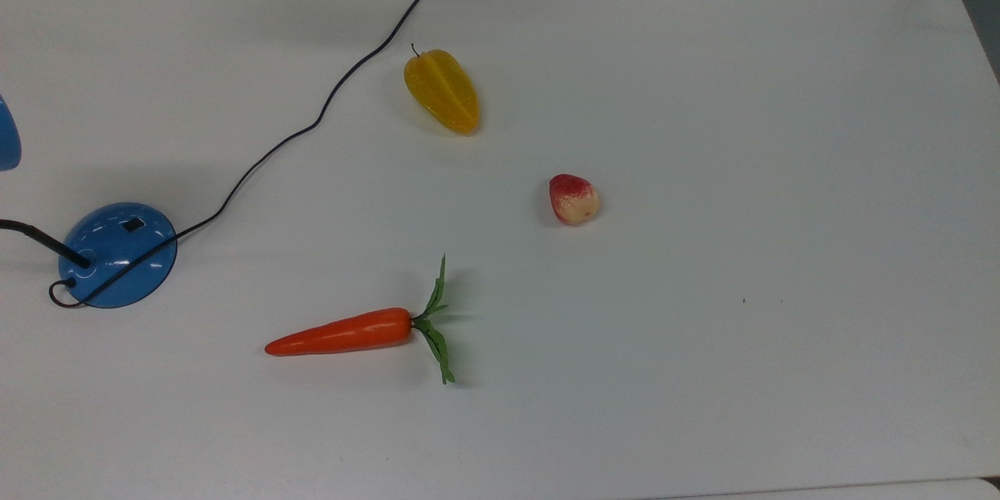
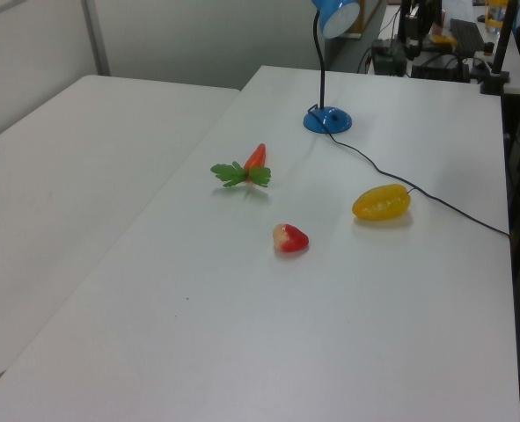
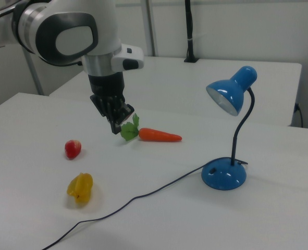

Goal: Turn on desk lamp

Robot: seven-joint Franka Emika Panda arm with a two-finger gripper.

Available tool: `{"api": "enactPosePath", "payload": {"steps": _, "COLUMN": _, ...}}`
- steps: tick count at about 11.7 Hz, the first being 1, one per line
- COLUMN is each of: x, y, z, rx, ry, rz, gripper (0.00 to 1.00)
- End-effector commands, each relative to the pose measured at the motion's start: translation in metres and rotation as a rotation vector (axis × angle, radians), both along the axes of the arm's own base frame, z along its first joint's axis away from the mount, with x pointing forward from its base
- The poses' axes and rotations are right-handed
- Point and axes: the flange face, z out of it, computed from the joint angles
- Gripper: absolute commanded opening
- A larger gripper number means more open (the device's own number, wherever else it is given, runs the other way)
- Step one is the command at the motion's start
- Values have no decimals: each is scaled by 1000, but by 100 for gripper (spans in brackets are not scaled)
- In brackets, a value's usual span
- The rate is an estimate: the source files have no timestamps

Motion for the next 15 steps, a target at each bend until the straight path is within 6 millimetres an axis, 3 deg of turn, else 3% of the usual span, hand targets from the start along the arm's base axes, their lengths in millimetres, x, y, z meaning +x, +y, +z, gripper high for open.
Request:
{"api": "enactPosePath", "payload": {"steps": 1, "x": 8, "y": -8, "z": -12, "rx": -14, "ry": -82, "rz": -133, "gripper": 0}}
{"api": "enactPosePath", "payload": {"steps": 5, "x": 29, "y": -17, "z": -28, "rx": -31, "ry": -152, "rz": -308, "gripper": 0}}
{"api": "enactPosePath", "payload": {"steps": 9, "x": 42, "y": -57, "z": -49, "rx": -88, "ry": -212, "rz": -349, "gripper": 0}}
{"api": "enactPosePath", "payload": {"steps": 11, "x": 52, "y": -73, "z": -72, "rx": -107, "ry": -222, "rz": -328, "gripper": 0}}
{"api": "enactPosePath", "payload": {"steps": 15, "x": 81, "y": -84, "z": -129, "rx": -131, "ry": -266, "rz": -342, "gripper": 0}}
